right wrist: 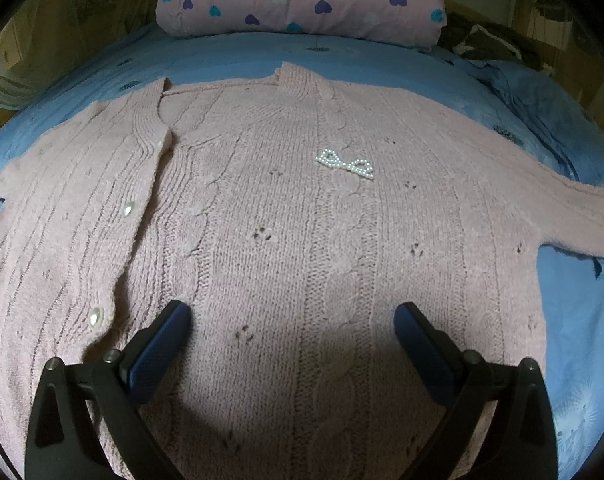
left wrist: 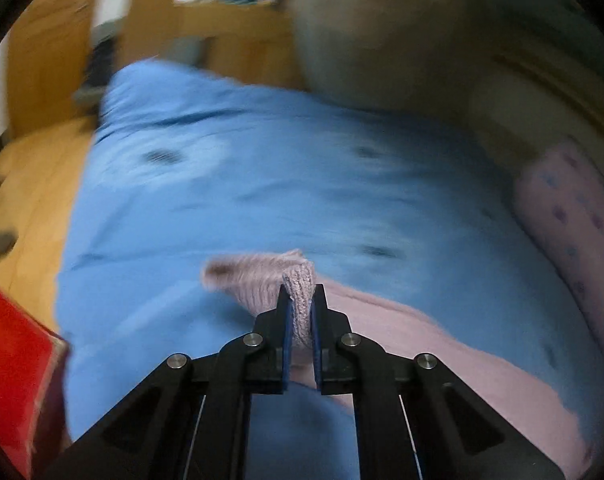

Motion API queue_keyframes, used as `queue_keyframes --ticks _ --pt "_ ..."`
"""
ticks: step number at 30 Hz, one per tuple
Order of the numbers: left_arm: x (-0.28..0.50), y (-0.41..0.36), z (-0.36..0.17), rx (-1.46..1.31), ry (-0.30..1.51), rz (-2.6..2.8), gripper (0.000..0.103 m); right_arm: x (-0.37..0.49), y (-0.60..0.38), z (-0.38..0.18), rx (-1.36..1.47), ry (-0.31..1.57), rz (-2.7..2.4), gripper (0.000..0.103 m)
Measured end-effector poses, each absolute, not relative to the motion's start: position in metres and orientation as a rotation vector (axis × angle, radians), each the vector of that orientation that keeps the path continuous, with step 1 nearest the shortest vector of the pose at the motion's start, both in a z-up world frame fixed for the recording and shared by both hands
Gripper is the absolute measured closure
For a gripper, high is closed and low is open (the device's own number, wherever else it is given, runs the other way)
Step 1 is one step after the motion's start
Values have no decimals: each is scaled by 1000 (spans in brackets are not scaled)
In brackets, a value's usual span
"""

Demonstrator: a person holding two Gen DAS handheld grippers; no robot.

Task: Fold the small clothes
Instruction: 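Grasp the cardigan sleeve cuff with the left gripper and lift it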

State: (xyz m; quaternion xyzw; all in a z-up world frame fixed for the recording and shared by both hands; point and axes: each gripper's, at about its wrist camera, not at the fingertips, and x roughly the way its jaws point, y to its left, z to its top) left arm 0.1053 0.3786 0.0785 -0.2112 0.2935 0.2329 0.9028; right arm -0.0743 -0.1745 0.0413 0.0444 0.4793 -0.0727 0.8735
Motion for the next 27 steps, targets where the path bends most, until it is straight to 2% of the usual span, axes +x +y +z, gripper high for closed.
queue_keyframes --ticks 3,7,11,14,17,22,27 --pt "118 315 103 -298 624 352 103 -74 -174 41 94 1000 -151 0" --pt "111 247 136 -205 560 206 103 -75 -174 41 97 998 -150 0" --pt "99 219 149 -298 566 42 103 -75 -174 41 100 997 -148 0" --pt "88 220 137 -512 619 -127 103 -75 -174 41 96 999 -150 0" --pt "78 215 125 -586 681 -253 103 -76 -175 41 104 997 -146 0" --pt "61 187 84 -610 806 -300 103 -75 -174 41 102 999 -147 0" --pt "53 154 50 -475 956 -185 101 -75 -174 40 99 1001 -147 0"
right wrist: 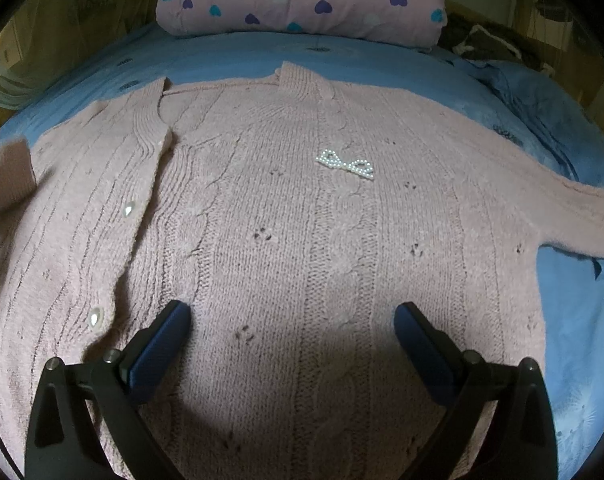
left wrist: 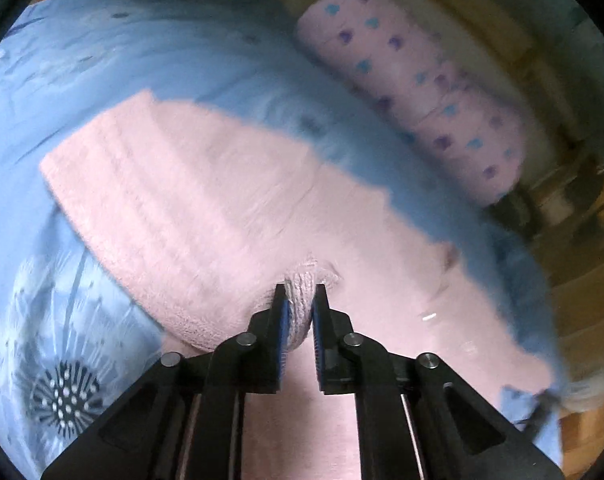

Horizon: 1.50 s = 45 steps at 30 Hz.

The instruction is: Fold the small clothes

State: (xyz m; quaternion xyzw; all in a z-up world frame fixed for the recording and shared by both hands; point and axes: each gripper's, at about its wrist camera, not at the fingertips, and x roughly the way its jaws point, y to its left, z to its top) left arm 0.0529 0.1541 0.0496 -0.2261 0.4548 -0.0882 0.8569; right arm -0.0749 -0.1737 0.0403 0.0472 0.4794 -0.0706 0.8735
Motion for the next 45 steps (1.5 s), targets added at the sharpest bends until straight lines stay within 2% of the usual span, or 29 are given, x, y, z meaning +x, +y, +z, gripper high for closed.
queue_keyframes --ticks 1,2,3,5,8,11,13,15,17,19,22,24,26,27,32,38,45 --pt "52 151 44 -438 1005 -178 84 -76 -174 40 100 1004 -143 0" --pt "54 144 37 -389 1086 -188 76 -76 -175 41 99 1008 -134 0" --pt "51 141 33 -360 1124 -201 73 -77 -176 41 102 1011 -113 0" --pt "42 137 42 -298 1129 -215 73 -80 -180 44 130 1009 -78 1" --pt "20 149 78 -384 1045 -287 73 -85 -180 61 191 994 -46 15" --pt "-3 179 113 -499 900 -304 65 -91 -163 88 318 933 107 16" --pt "-3 184 122 -384 851 -156 62 -80 -142 90 462 967 204 16" --pt "5 179 116 -196 902 30 62 -55 -115 76 596 1075 292 16" --pt "13 180 100 -132 1011 134 62 -23 -84 67 595 1130 280 23" --pt "14 189 86 -241 1100 118 62 2 -62 67 548 1128 245 38" --pt "16 196 68 -389 1248 98 63 35 -25 58 526 1209 267 40" --pt "11 196 69 -403 1257 110 68 40 -11 57 507 1209 258 41" --pt "8 201 76 -433 1232 122 68 41 -3 58 509 1200 311 63" --pt "12 202 80 -455 1214 121 68 44 -2 55 521 1225 340 96" --pt "17 199 89 -502 1163 63 68 46 -29 70 601 1161 381 98" --pt "34 181 71 -663 1214 -39 68 42 -85 119 487 1062 344 98" --pt "45 156 112 -641 1084 -158 68 19 -185 160 463 929 278 98"
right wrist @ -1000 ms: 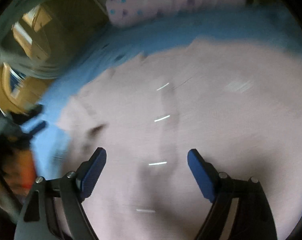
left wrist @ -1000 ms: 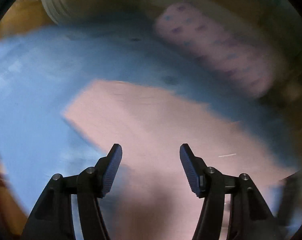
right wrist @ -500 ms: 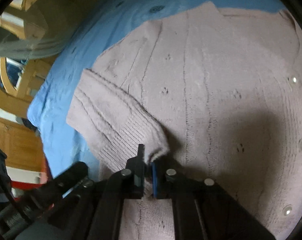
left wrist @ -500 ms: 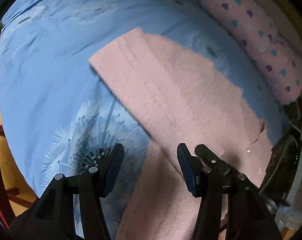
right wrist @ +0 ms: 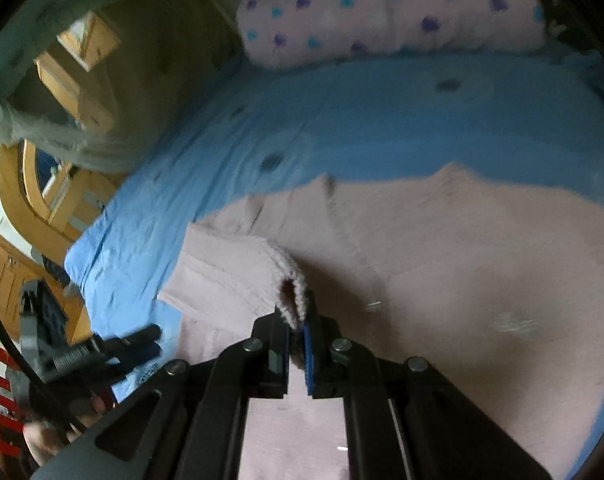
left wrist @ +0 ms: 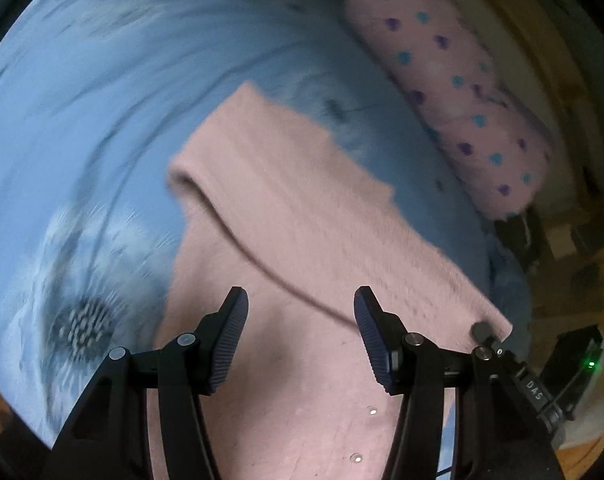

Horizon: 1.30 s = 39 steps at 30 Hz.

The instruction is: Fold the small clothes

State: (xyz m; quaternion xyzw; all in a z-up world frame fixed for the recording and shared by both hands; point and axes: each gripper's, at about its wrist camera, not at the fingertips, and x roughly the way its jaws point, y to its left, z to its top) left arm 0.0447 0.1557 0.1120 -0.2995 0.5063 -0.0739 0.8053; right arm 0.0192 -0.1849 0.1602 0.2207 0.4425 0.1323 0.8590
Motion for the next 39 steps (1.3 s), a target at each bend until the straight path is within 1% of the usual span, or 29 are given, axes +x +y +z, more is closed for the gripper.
queue_keyframes --ticks 2,5,8,9,10,12,14,17,19,22,24,26,28,29,30,32,34,39 --pt "56 145 126 -525 1044 -179 68 14 -211 163 467 915 247 98" --pt "76 122 144 -182 886 -148 68 8 -248 155 472 932 207 98" --pt "98 121 132 -12 833 -84 68 5 -267 142 495 936 184 98" --pt "107 127 123 10 844 -57 72 5 -275 139 510 943 175 98" --pt "113 135 116 5 865 -37 78 5 -280 133 529 951 162 98" --pt "121 160 100 -121 972 -8 83 3 -292 131 566 941 159 98" --pt "130 183 86 -349 1057 -13 85 1 -298 128 576 941 151 98" --pt "131 194 76 -493 1096 8 85 -1 -301 128 571 936 146 98" --pt "129 185 75 -436 1099 -4 86 -5 -305 127 571 936 136 98" --pt "127 153 76 -226 1098 -4 90 -6 -309 119 584 958 119 98" --pt "123 135 74 -113 1104 -13 90 -2 -316 108 599 987 53 97" --pt "120 124 71 -23 1099 5 94 0 -324 95 607 1015 -46 89" --pt "115 119 75 62 1059 74 97 1 -335 73 626 1051 -120 63" --pt "112 118 81 72 1034 82 98 -1 -342 60 666 1068 -139 63" --pt "111 117 86 65 1015 77 99 -6 -350 49 751 1055 -131 66" --pt "105 115 100 33 969 46 100 -18 -365 43 915 982 -118 66" --pt "102 111 108 -3 952 14 100 -24 -375 41 1024 960 -105 66" --pt "106 88 102 -118 1018 -95 103 -32 -372 45 1011 925 -94 66"
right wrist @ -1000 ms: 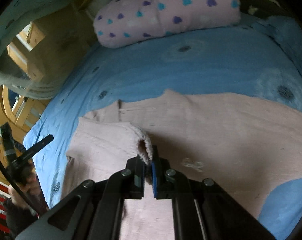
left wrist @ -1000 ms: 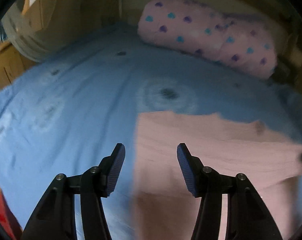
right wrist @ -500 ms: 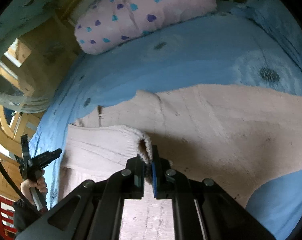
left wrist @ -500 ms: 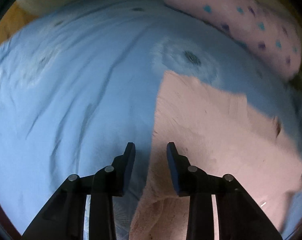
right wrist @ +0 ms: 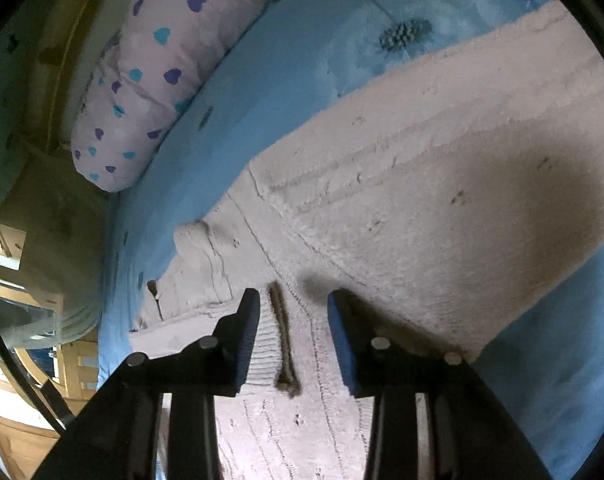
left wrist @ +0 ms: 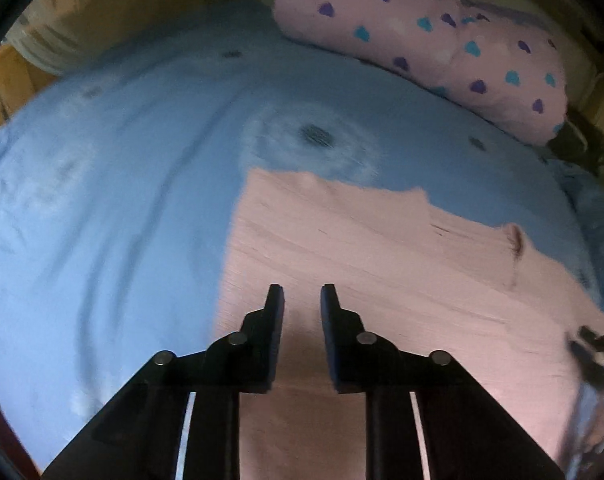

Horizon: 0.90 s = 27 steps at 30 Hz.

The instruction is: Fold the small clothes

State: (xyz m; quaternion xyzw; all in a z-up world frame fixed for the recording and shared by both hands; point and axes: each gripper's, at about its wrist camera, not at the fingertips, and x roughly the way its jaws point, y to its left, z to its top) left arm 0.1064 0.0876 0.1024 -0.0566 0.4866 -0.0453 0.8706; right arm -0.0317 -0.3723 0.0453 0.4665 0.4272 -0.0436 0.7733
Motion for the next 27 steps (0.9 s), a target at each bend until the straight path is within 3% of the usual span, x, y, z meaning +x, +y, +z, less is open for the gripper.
queue_keyframes --ticks 6,11,17,19,21,24,27 --pt "89 19 88 -188 1093 -297 103 -26 -353 56 875 960 -72 66" --pt "62 -60 84 -152 1088 -469 103 -45 -384 101 793 813 -165 62" --pt "39 -126 79 -31 1064 -571 103 -101 -467 135 876 599 -357 46" --pt "38 -139 75 -31 1071 -598 103 -129 -498 135 880 511 -476 25" --pt "42 -141 69 -43 1082 -601 103 -158 -530 131 842 403 -565 12" --pt "46 -141 57 -39 1090 -582 103 -202 -590 118 825 339 -721 10" --pt "48 -145 54 -26 1071 -572 103 -252 -649 91 1048 242 -821 11"
